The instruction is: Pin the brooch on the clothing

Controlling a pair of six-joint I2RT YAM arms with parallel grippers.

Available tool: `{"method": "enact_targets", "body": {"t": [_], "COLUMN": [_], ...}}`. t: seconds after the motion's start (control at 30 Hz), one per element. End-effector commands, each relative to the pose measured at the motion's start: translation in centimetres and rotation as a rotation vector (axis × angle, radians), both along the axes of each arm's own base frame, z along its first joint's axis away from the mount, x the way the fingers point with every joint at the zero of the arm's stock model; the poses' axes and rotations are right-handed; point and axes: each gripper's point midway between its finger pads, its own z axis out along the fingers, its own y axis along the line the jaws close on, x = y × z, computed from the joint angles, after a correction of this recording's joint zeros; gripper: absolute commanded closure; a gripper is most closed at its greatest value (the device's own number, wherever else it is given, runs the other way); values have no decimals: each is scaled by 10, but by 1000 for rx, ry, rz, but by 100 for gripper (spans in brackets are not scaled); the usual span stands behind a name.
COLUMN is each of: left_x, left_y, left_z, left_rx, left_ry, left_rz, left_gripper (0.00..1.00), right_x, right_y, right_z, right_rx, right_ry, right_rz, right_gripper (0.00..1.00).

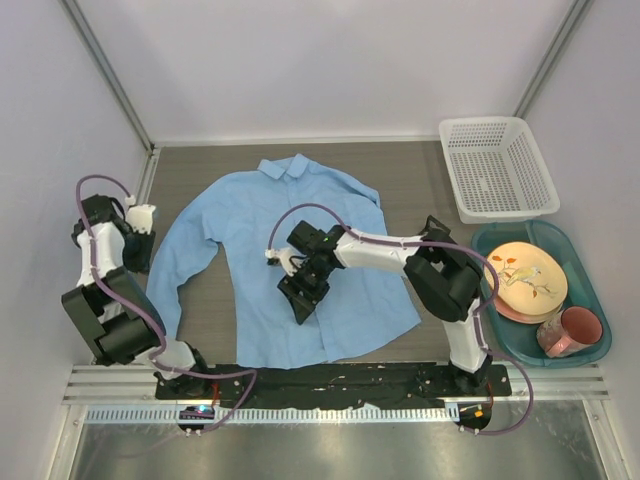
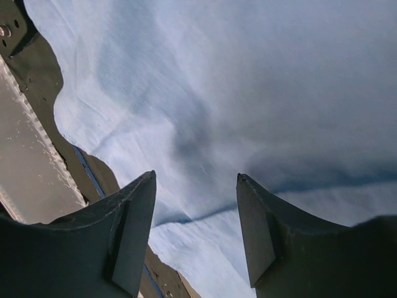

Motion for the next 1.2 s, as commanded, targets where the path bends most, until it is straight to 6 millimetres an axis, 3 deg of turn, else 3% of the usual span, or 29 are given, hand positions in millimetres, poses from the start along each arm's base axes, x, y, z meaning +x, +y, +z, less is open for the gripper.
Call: {"method": "enact_targets", "body": {"t": [0.0,0.2,0.37,0.43,0.6,0.7,0.9,1.0,1.17], "left_x": [6,4,4,10,37,53,70,73,85], "left_y": [-41,-58,-32,-10,41,52,44,26,-11], "left_z": [-11,-50,-74,-74,-58,-45,0,16,24], "left_rx": [-160,-244,-141,-41,173,201,177,119,16], "left_ry": [16,113,172,165,135,113,-38,-105,-151], "left_rz": [-19,0,25,30,41,49,68,35,-10], "left_gripper": [65,64,67,69,71,72,72,67,63], "right_x": [29,52,56,54,52,52,39,29,29], "right_y": [-6,-30,-48,-51,-44,-35,-4,9,22], "right_z": [49,45,30,23,11,4,-19,-25,-21], "right_rx": [76,35,-19,-34,-26,-13,2,9,27], "right_ry": [-101,-131,-142,-136,-101,-88,-31,-12,-12], "right_rz": [-42,-118,-135,-130,-137,-136,-116,-83,-87], "right_gripper": [40,40,40,40,41,41,41,41,41]}}
